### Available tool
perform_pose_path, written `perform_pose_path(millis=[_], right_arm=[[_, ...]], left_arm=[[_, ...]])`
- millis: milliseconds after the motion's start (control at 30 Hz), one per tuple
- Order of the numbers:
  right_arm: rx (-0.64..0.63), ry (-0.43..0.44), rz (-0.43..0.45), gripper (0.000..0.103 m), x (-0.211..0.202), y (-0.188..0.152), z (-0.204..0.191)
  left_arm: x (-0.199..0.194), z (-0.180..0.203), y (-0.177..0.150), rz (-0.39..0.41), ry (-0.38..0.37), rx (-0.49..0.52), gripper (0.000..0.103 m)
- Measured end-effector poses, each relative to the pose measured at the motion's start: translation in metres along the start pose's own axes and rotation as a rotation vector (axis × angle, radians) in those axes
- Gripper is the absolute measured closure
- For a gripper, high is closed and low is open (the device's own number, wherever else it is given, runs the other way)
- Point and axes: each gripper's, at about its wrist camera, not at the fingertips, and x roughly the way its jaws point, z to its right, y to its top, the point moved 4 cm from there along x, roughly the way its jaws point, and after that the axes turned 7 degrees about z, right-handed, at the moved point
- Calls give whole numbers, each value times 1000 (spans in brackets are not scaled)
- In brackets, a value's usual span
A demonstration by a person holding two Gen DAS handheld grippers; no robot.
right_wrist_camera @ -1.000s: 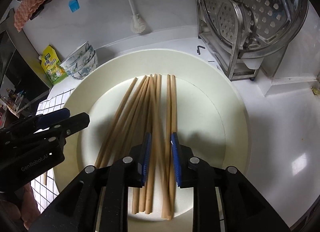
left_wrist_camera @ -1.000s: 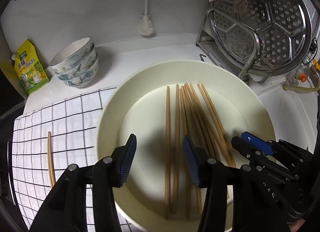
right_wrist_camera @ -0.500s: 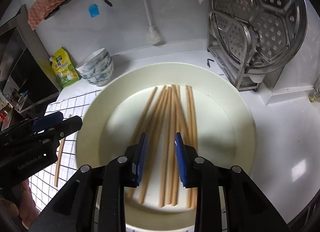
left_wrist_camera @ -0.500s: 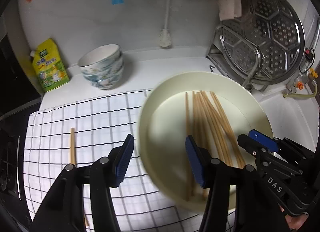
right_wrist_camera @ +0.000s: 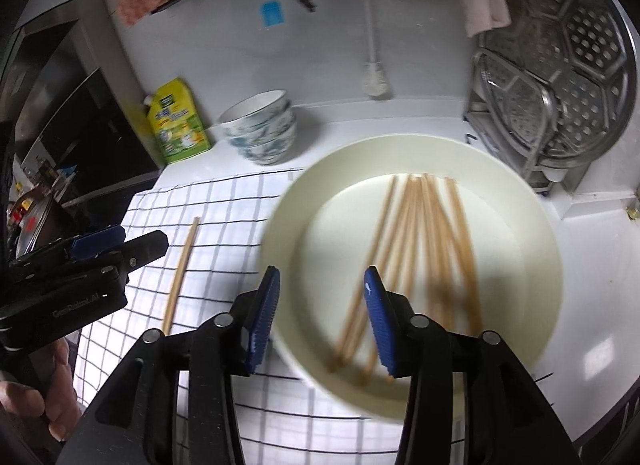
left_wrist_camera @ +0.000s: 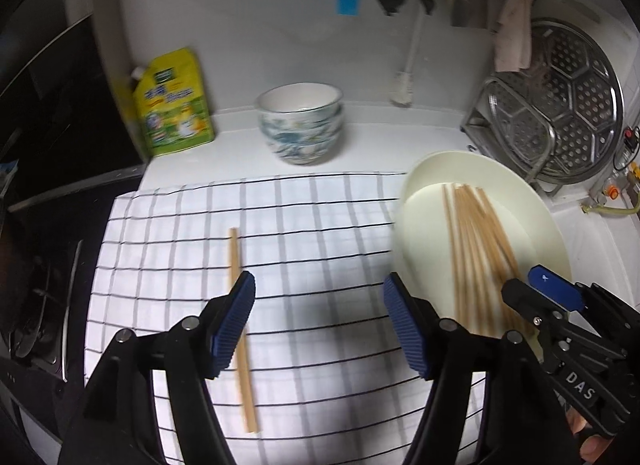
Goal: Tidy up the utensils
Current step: 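Move both open tools back over the last chopsticks on the cloth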
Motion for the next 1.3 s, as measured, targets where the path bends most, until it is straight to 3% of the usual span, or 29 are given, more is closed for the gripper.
perform_pose_path(millis=[100, 233, 667, 1000, 1300], right_arm=[[-21, 11, -5, 56, 1, -4, -23], [-44, 39, -15, 48, 6, -11, -55], [-83, 98, -103, 45, 48, -44, -134], [-101, 71, -190, 45, 98, -81, -158], [-116, 32, -203, 45, 115, -92, -160]], left_arm=[[-3, -26, -8, -4, 23, -22, 28], [-4, -60, -19, -18, 42, -51, 27], [0, -153, -53, -67, 123, -104, 23], [13, -179, -74, -105, 123, -112, 22], [23, -183, -83, -131, 110, -103, 22]])
